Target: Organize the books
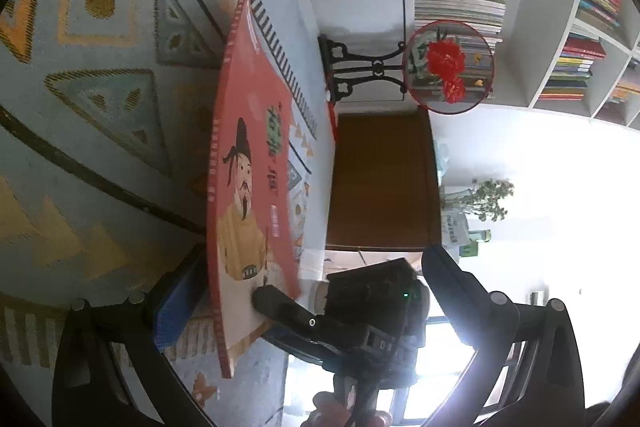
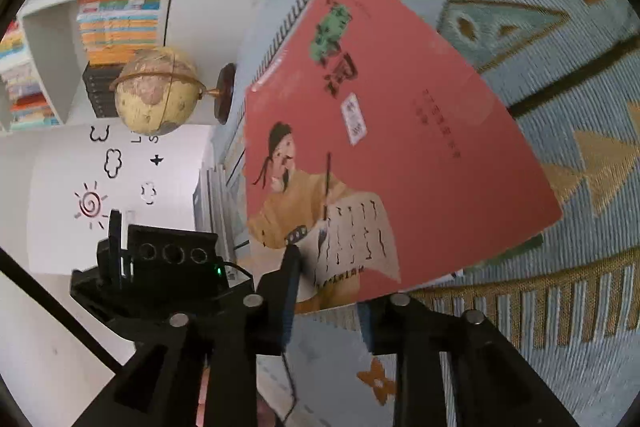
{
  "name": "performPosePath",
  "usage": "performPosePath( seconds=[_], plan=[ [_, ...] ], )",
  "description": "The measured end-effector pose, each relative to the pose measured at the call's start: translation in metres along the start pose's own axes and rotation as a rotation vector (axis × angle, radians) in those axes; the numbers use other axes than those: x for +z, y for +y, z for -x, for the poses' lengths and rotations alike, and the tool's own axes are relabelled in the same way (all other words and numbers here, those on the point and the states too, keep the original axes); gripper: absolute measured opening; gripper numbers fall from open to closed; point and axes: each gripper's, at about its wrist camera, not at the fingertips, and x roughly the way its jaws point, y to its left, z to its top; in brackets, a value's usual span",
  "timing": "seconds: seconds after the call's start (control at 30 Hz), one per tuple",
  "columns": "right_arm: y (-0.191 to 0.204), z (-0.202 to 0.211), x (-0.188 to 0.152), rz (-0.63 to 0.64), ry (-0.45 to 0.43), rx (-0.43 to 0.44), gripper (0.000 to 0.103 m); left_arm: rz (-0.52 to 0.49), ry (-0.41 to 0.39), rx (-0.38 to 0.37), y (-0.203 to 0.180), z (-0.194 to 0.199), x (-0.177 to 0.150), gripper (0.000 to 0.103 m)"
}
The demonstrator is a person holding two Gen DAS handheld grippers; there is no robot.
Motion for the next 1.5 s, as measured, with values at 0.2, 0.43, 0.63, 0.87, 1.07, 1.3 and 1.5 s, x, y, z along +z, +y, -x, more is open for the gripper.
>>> performPosePath(
  seconds=[0.2,0.43,0.63,0.87,1.07,1.3,1.5],
  plan=[
    [-0.005,0.024,-0.014,-0.040,0.041,0.028,0.055,0.011,0.003,-0.001,0.002,0.005,0.003,0.102],
    [-0.030,0.021,-0.023,-0.146,0.014,0.135,0.054,0.010,0.019,-0.034,-0.008,0.006,0.006,0.102],
    [-0.037,0.026,-0.008,-0.224,-0.215,0.213,0.032,-0.003,0.027,-0.022,-0.012,0.006,0.011,0.102],
    [-0.034,0.019,-0.004,-0.220,-0.261,0.128,0.011,0.028,0.035,0.001,0.003,0.005,0.016,0.102],
    [0.011,0.048,-0.026,-0.022,-0.237,0.055,0.007,0.025,0.042,0.021,0.009,-0.003,0.016,0.102],
    [0.007,0.021,-0.020,0.004,-0.072,-0.044,0.009,0.026,0.079,0.012,0.007,-0.014,0.012,0.102],
    [0.007,0.057,-0.009,0.089,-0.117,-0.109,0.041,0.030,0.056,0.035,0.008,-0.006,0.018,0.102]
  ],
)
